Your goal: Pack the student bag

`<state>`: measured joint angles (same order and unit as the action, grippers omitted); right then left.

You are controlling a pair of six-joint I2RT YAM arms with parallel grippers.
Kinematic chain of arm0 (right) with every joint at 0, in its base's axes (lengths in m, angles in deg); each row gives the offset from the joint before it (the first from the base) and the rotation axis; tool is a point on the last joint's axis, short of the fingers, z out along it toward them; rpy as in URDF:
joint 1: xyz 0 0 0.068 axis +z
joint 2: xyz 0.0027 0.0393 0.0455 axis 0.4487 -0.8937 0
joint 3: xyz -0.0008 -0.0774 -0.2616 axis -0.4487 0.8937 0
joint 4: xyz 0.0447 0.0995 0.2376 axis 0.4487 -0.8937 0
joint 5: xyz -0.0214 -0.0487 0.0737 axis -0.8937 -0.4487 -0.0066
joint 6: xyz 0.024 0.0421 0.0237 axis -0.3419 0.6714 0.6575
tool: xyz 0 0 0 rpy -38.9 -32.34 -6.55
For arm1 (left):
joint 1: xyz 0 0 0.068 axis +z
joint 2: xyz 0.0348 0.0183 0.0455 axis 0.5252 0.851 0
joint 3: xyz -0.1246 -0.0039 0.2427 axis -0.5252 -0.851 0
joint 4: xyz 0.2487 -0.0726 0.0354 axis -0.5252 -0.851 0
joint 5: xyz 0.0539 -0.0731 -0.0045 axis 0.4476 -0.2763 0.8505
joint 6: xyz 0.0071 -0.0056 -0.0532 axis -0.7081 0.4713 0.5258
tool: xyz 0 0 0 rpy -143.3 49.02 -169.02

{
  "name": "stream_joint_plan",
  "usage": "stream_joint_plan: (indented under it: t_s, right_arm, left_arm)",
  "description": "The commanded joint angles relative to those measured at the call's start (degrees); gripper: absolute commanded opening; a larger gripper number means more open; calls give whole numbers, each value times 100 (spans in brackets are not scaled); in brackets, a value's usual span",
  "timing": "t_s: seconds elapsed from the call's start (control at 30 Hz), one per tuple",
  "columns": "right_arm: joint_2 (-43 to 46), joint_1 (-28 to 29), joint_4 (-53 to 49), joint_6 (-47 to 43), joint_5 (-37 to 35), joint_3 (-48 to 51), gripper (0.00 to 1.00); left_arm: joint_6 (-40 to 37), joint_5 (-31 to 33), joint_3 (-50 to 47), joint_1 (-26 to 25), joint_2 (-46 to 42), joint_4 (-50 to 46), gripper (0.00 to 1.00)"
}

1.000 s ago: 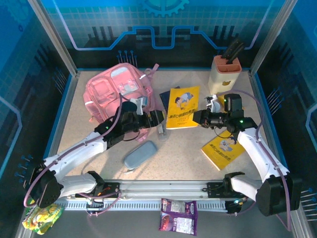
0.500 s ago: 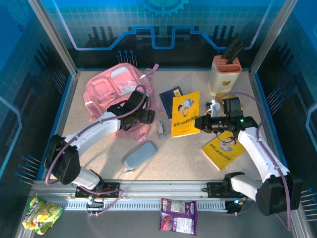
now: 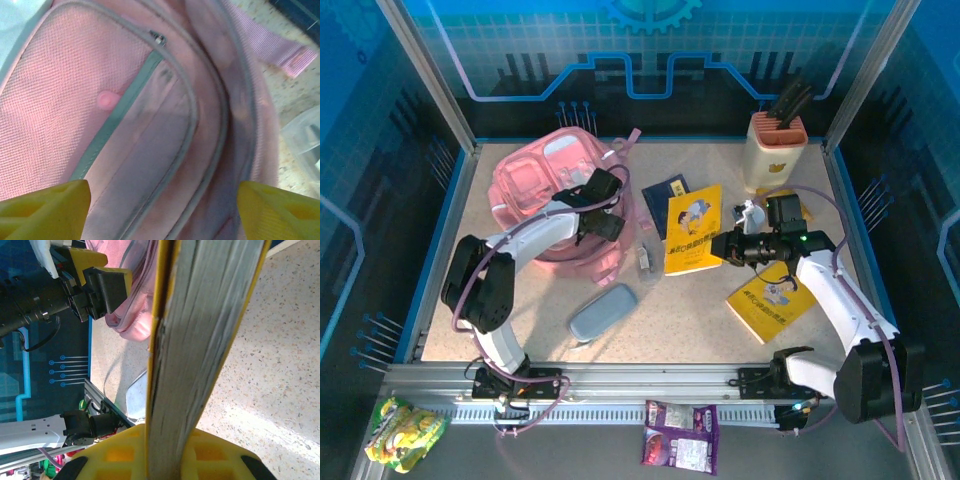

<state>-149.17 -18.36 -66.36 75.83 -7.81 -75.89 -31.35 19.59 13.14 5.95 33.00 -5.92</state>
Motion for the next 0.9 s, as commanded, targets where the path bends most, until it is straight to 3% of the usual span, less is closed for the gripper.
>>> stream_joint_plan:
  t_s: [0.0,0.17,0.4,0.63,0.77,0.87]
  right_arm:
    - [-40,-44,302,0,299,-227,0]
    - [-196,-31,379,28,374,-267,0]
    - [-217,-33,353,-15,310,-277,0]
    - [-254,-39,344,-17,357,-302,0]
    - [-253,-49,264,-83,339,-367,0]
    - [-245,-47,146,-168,294,-449,0]
  left_arm:
    - [-401,-345,18,104,18,-267,78]
    - [-598,-257,62,224,360,-260,80]
    - [-837,-477,307,299,857,-230,75]
    - [-1022,-340,528,332,1085,-179,39]
    - [-1154,-375,548,332,1002,-195,27]
    - [-1274,-328,546,332,849,-197,11]
